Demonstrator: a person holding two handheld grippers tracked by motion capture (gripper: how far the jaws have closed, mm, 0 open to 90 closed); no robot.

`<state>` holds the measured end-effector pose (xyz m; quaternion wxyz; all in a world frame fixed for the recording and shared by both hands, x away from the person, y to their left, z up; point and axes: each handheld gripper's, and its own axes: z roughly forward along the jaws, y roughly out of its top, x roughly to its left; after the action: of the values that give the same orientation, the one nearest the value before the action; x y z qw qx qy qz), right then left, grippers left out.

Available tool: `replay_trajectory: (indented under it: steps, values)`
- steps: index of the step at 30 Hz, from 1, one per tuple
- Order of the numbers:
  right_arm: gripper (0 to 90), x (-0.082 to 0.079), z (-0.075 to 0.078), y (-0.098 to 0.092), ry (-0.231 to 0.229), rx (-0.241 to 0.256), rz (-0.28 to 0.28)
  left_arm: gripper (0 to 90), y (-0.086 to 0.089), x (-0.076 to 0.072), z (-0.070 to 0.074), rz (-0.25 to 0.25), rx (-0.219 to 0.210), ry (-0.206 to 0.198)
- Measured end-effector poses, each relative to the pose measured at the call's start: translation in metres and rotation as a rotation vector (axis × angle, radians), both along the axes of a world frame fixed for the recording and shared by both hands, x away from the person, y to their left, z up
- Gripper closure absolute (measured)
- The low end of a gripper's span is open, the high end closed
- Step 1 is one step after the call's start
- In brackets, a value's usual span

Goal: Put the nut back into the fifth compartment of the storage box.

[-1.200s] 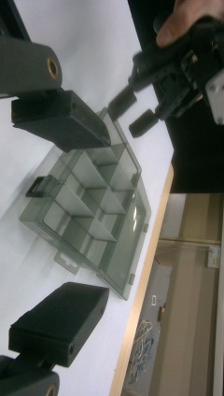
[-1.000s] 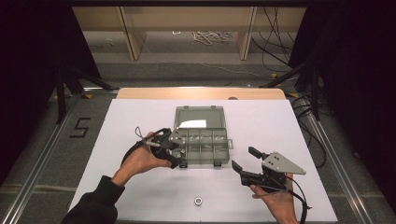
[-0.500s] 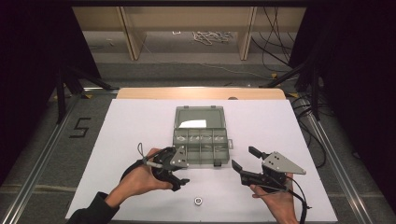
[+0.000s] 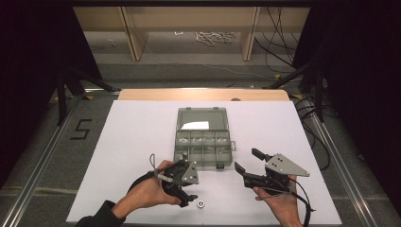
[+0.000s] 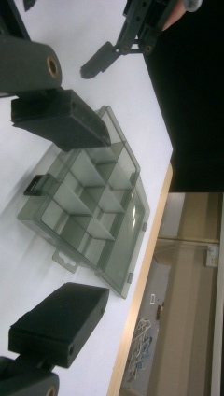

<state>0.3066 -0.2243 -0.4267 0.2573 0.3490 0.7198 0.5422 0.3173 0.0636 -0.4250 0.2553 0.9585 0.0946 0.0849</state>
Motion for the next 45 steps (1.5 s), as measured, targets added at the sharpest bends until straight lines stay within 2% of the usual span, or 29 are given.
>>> replay_trajectory:
  steps: [1, 2, 3, 4, 5, 6, 7, 10, 13, 14, 19, 26, 33, 37, 42, 43, 45]
  values:
    - [23.6, 0.0, 0.0, 0.0, -0.003, 0.003, -0.003, 29.9, -0.001, 0.0, -0.003, 0.003, -0.01, 0.004]
    - [23.6, 0.0, 0.0, 0.0, -0.001, 0.002, -0.001, 29.9, -0.001, 0.0, -0.003, -0.013, 0.017, 0.0]
    - [23.6, 0.001, -0.001, 0.001, -0.009, 0.012, 0.002, 29.9, -0.003, -0.001, -0.007, 0.004, -0.006, 0.021]
    - [23.6, 0.001, -0.001, 0.001, -0.009, 0.011, 0.002, 29.9, -0.003, 0.0, -0.006, -0.022, 0.023, 0.014]
    - [23.6, 0.001, -0.001, 0.0, -0.011, 0.012, 0.002, 29.8, -0.004, -0.002, -0.009, -0.006, -0.003, 0.024]
    - [23.6, 0.001, -0.001, 0.0, -0.013, 0.012, 0.003, 29.7, -0.005, -0.002, -0.009, -0.025, 0.013, 0.021]
    - [23.6, 0.001, -0.001, 0.0, -0.013, 0.013, 0.002, 29.7, -0.006, -0.003, -0.011, -0.022, -0.007, 0.033]
    - [23.6, 0.001, -0.001, 0.0, -0.01, 0.011, 0.002, 29.7, -0.009, -0.005, -0.013, -0.056, -0.001, 0.029]
    - [23.6, 0.0, 0.0, 0.0, -0.002, 0.0, -0.002, 29.8, -0.013, -0.008, -0.016, -0.081, -0.012, 0.043]
    - [23.6, 0.0, 0.0, 0.0, -0.001, 0.001, -0.002, 29.8, -0.014, -0.009, -0.017, -0.09, -0.007, 0.034]
    - [23.6, 0.0, 0.0, 0.0, -0.001, 0.0, -0.002, 32.9, -0.02, -0.013, -0.025, -0.12, 0.022, 0.045]
    - [23.7, 0.001, -0.001, 0.001, -0.005, 0.009, 0.004, 35.3, -0.025, -0.014, -0.031, -0.137, 0.046, 0.051]
    - [23.7, 0.001, -0.001, 0.001, -0.004, 0.005, 0.004, 44.6, -0.029, -0.013, -0.032, -0.17, 0.07, 0.058]
    - [23.8, 0.0, 0.0, 0.0, 0.006, -0.003, 0.005, 53.1, -0.032, -0.012, -0.034, -0.169, 0.085, 0.068]
    - [23.9, 0.0, 0.0, 0.0, 0.007, -0.006, 0.005, 56.6, -0.034, -0.012, -0.037, -0.181, 0.096, 0.084]
    - [23.9, 0.0, 0.0, 0.0, 0.007, -0.006, 0.004, 56.8, -0.034, -0.013, -0.037, -0.171, 0.099, 0.092]
    - [23.9, 0.001, -0.001, 0.0, 0.005, -0.001, 0.005, 59.3, -0.034, -0.012, -0.036, -0.171, 0.099, 0.088]
